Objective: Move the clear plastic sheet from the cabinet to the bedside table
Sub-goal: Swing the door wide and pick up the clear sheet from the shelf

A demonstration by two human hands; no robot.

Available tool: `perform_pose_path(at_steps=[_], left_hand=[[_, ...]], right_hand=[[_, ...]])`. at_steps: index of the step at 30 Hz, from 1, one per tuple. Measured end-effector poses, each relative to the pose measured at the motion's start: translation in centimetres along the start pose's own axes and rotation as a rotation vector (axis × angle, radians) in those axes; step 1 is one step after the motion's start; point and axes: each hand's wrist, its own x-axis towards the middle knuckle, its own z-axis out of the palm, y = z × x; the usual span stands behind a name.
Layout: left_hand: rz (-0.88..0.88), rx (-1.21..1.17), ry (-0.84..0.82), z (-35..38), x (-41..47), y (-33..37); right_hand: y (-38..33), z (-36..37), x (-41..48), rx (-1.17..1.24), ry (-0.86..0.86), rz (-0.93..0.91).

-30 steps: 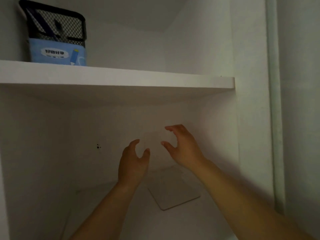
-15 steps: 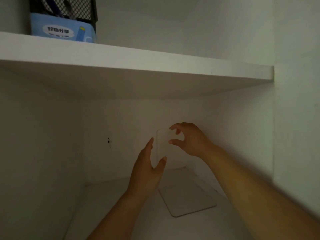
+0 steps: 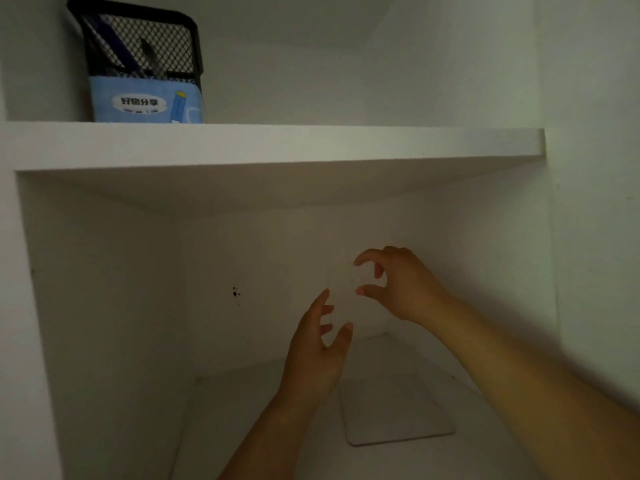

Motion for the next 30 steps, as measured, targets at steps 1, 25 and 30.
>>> perform_pose_path(at_steps=[1,25,30], left_hand=[[-0.001,-0.005,-0.005,0.0,-0.2,0.2],[0.139,-0.072,-0.194,-5.2,-12.2,6.7],[0.154,-0.090,-0.229,-6.4,-15.8,8.3]], right_hand=[[-0.2,-0.3,0.0,0.002,-0.023,0.009],[-9.3,-9.1,-11.6,0.059,0.166,0.030],[-11.6,-10.5,-15.3,0.079,0.185,0.064]])
